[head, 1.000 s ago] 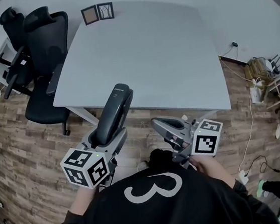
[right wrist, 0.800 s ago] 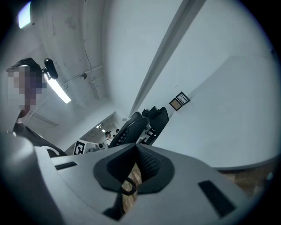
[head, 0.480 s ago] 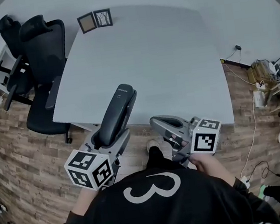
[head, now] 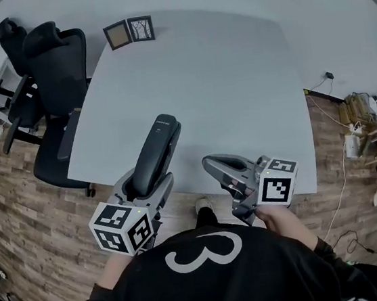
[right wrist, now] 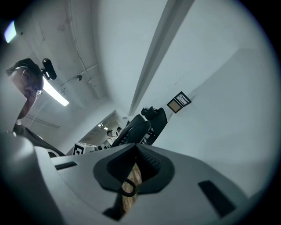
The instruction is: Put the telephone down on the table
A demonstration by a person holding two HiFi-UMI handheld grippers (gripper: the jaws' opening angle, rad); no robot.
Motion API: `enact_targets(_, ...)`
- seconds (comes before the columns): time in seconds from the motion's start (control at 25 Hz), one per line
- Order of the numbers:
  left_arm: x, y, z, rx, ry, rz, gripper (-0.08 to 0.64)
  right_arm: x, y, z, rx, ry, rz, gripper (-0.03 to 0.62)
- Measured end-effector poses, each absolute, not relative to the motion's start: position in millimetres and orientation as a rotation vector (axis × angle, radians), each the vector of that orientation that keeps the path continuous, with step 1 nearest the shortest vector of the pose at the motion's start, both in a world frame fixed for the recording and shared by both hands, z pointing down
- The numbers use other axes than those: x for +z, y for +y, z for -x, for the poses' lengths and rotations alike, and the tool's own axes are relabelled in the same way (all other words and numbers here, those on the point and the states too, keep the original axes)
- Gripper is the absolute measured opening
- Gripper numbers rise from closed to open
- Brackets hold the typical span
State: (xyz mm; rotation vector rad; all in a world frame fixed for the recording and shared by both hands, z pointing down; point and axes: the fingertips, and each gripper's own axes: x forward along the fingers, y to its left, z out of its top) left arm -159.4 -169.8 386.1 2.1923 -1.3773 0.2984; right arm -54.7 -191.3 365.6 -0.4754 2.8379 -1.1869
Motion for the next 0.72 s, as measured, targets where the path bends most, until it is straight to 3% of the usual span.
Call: enact_targets(0.72, 424.4, -258.1, 145.1, 0.391, -1.403, -2.12, 0.288, 396.9, -273.5, 39.3, -1.296, 2.837, 0.44, 0.009)
